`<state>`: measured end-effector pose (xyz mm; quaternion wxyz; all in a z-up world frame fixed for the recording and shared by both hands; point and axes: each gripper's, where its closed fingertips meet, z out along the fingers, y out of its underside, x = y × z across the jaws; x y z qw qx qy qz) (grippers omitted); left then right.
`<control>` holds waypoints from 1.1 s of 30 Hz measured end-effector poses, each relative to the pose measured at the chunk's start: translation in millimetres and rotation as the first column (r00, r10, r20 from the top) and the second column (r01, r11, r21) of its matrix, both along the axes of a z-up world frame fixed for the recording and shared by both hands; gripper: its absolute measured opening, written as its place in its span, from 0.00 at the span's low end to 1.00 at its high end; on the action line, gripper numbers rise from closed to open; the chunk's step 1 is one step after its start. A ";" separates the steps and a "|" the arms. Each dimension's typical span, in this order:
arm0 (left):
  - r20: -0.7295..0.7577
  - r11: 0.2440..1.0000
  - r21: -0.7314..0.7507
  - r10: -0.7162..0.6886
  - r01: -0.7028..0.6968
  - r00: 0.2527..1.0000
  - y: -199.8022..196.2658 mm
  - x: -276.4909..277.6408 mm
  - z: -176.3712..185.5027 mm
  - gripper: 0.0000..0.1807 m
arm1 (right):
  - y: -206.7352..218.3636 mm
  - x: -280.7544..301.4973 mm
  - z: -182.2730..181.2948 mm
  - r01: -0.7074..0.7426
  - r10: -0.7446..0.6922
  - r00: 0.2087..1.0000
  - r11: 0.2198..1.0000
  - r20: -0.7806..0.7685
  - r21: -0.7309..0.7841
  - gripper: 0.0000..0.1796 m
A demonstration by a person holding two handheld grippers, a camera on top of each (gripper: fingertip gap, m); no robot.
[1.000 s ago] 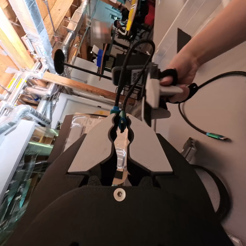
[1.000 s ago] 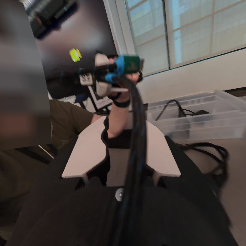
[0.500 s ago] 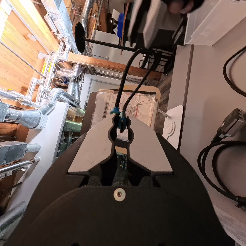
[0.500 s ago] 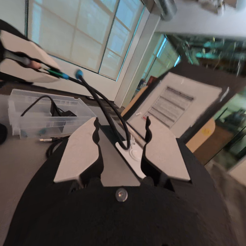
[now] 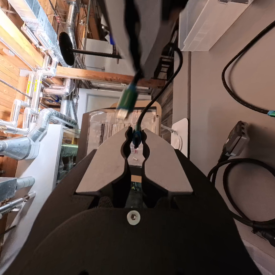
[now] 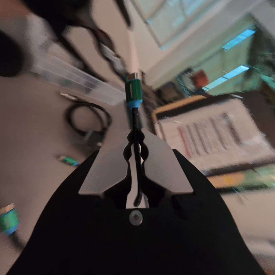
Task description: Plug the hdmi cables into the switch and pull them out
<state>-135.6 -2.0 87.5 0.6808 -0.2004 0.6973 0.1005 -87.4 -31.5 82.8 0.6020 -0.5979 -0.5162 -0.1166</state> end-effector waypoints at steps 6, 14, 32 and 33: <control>0.125 0.983 -0.164 -0.063 0.083 0.990 6.3 -20.1 24.4 0.06 | -31.4 -25.3 -95.1 -0.052 0.198 0.931 0.904 0.306 -0.425 0.04; 0.170 0.965 -0.216 -0.109 0.145 0.979 3.1 -33.7 36.2 0.06 | -32.3 -47.6 -201.3 0.134 0.318 0.809 0.721 0.495 -0.680 0.05; 0.141 0.960 -0.171 -0.197 0.220 0.970 -19.6 -23.2 29.5 0.06 | -43.0 -96.1 -28.0 -0.562 0.203 0.790 0.615 -0.578 -0.553 0.27; 0.145 0.957 -0.179 -0.203 0.228 0.968 -21.9 -20.8 29.2 0.06 | -31.4 -93.4 -25.3 -0.542 0.150 0.781 0.646 -0.606 -0.538 0.27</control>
